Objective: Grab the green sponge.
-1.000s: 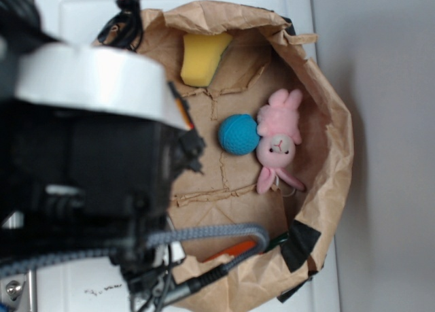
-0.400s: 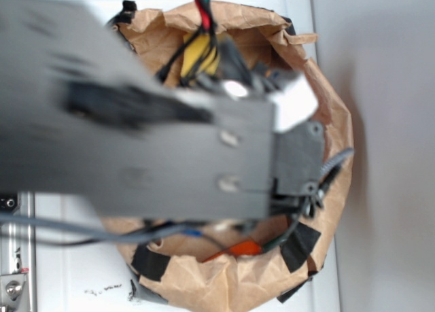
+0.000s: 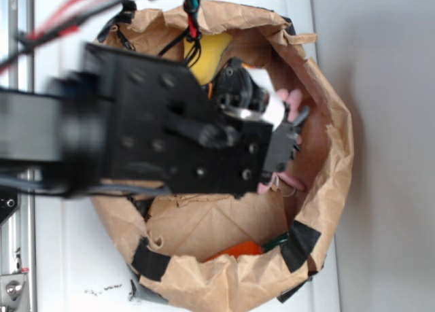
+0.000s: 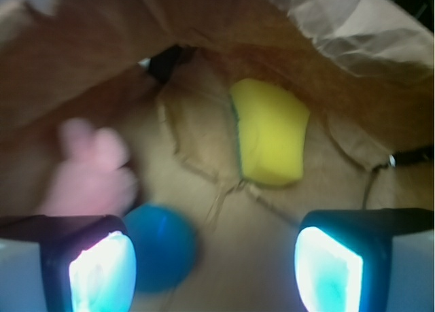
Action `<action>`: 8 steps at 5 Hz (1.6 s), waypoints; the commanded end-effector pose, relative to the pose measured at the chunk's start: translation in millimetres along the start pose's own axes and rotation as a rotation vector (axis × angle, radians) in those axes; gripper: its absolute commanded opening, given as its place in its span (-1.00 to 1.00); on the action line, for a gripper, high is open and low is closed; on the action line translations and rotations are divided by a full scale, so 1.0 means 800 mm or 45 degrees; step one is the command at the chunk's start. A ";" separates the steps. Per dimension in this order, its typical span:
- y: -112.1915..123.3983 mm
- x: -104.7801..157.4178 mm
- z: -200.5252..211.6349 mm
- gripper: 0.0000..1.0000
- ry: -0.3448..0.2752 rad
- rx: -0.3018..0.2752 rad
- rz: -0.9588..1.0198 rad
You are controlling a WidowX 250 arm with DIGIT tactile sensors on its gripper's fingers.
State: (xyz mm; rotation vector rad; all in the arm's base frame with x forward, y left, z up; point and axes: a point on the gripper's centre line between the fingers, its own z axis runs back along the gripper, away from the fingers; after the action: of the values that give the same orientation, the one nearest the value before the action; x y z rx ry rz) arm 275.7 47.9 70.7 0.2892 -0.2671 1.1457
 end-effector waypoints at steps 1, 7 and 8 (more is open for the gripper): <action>0.025 0.032 0.012 1.00 -0.025 0.019 0.044; 0.008 0.055 -0.066 -1.00 0.151 -0.150 0.406; -0.001 0.054 -0.063 -1.00 0.143 -0.155 0.430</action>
State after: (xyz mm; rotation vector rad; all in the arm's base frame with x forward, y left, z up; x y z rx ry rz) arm 296.7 89.4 27.4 0.1011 -0.2435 1.4441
